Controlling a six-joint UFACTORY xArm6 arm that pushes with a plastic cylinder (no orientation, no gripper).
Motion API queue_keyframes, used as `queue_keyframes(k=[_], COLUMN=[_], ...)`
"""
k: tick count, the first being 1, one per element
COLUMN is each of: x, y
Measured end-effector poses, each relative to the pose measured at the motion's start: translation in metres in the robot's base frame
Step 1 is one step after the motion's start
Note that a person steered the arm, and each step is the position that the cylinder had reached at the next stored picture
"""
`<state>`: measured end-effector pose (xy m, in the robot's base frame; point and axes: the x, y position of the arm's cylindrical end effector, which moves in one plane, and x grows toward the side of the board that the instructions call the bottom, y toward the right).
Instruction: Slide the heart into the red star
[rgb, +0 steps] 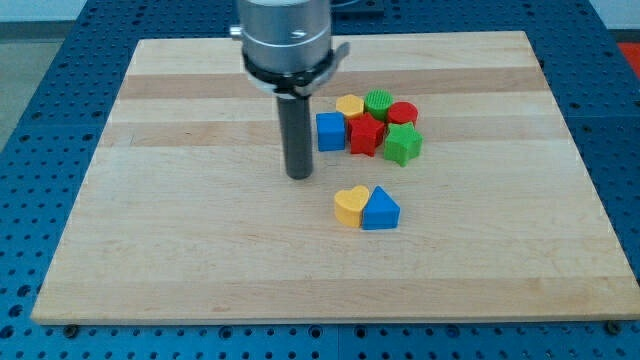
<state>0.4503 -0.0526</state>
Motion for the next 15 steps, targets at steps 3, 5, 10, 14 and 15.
queue_keyframes(k=[3, 5, 10, 14, 15], x=[0.003, 0.053, 0.069, 0.032, 0.032], y=[0.002, 0.002, 0.070, 0.087, 0.082])
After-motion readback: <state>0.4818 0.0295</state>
